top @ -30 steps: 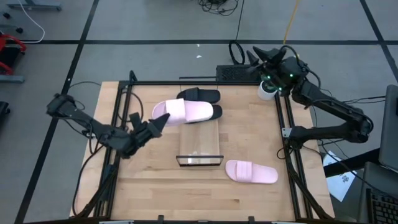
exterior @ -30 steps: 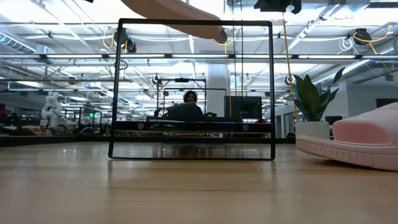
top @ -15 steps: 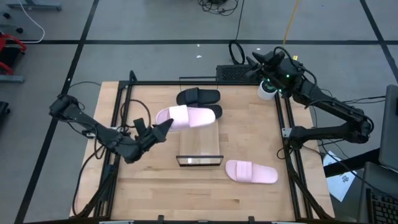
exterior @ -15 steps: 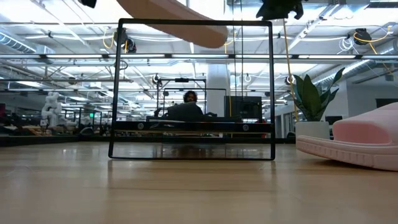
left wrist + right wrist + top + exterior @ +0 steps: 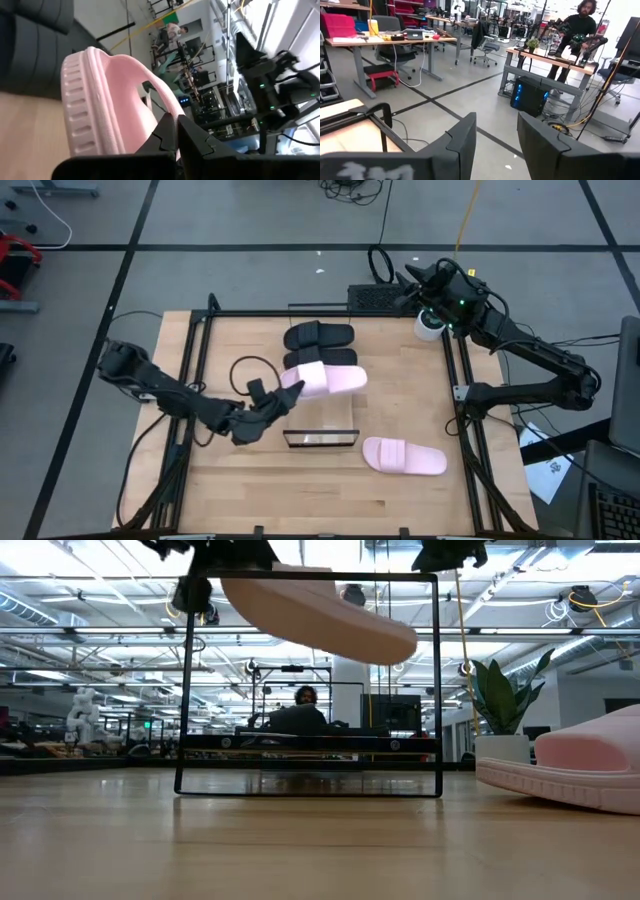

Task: Pick and place slides into the shelf
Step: Put the top pink slipper on the shelf

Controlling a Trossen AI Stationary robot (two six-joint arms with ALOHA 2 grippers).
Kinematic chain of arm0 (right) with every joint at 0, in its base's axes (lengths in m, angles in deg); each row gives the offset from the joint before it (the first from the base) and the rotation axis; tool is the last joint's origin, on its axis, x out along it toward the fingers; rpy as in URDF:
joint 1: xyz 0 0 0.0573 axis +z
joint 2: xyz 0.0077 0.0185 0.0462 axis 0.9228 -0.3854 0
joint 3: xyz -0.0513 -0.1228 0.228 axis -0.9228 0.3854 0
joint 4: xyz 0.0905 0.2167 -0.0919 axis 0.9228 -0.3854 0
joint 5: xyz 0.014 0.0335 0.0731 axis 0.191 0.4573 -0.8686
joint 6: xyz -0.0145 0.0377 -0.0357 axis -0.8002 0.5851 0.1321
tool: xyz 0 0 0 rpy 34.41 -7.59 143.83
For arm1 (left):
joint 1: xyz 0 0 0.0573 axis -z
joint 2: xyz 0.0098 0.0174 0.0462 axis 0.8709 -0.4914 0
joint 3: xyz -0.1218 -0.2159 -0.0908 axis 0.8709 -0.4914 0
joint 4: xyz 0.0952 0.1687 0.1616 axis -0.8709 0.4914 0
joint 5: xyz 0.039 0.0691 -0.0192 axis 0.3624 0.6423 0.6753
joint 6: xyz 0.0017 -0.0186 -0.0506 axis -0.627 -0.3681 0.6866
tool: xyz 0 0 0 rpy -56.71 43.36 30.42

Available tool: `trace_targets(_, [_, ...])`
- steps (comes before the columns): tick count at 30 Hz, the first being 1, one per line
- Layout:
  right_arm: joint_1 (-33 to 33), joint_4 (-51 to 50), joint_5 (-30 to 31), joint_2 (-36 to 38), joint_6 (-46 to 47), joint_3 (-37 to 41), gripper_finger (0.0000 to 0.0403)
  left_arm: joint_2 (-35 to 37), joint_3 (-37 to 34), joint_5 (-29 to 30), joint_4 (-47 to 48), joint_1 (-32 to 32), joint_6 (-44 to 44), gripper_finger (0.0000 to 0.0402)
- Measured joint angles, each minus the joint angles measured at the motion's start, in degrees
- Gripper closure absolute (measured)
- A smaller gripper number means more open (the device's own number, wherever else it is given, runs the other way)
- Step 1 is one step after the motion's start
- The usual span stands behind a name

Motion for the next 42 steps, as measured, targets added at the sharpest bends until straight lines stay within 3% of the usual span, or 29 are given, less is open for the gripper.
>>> trace_targets(8, [0.0,0.2,0.0,0.0,-1.5,0.0,0.0268,-0.8,0.0,-8.3,8.6,-4.2,7.0,0.0401])
trace_targets(17, [0.0,0.2,0.0,0.0,-1.9,0.0,0.0268,-0.8,0.0,-14.3,17.8,-4.5,16.2,0.0401])
trace_targets(32, [0.0,0.2,0.0,0.0,-1.9,0.0,0.0268,-0.8,0.0,-14.2,27.4,-4.5,20.2,0.0401])
trace_targets(42, [0.0,0.2,0.0,0.0,-1.4,0.0,0.0268,-0.8,0.0,-12.1,30.7,-4.9,17.4,0.0401])
